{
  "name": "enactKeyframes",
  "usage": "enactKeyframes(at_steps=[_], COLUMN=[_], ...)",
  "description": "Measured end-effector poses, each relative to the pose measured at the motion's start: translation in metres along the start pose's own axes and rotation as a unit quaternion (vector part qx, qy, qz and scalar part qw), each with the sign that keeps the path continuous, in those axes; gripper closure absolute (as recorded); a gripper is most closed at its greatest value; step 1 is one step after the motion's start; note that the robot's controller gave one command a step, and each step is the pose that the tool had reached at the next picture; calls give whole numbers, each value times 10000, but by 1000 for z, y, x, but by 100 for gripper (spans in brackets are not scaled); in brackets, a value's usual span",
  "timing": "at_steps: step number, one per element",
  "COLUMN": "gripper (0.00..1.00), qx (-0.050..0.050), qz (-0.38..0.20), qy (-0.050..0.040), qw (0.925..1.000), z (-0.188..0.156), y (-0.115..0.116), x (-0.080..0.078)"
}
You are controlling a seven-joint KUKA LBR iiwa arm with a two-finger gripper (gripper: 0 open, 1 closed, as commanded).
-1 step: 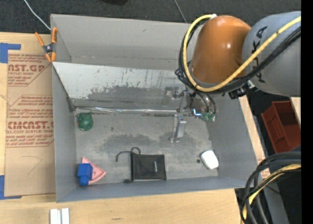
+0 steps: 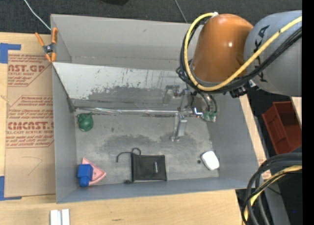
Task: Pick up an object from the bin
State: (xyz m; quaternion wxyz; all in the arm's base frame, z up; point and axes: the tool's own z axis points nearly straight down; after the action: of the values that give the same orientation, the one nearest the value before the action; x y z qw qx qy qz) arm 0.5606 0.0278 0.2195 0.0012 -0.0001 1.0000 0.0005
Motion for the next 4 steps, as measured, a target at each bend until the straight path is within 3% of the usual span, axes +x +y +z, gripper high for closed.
enactKeyframes(at_steps=[1, 2, 3, 4], gripper=[0, 0, 0, 0], qx=[-1, -4, -4, -17], qz=[-492, 9, -486, -687], qy=[34, -2, -14, -84], qw=[9988, 10000, 9988, 9976], z=[151, 72, 150, 147], y=[12, 53, 12, 65], x=[70, 71, 68, 76])
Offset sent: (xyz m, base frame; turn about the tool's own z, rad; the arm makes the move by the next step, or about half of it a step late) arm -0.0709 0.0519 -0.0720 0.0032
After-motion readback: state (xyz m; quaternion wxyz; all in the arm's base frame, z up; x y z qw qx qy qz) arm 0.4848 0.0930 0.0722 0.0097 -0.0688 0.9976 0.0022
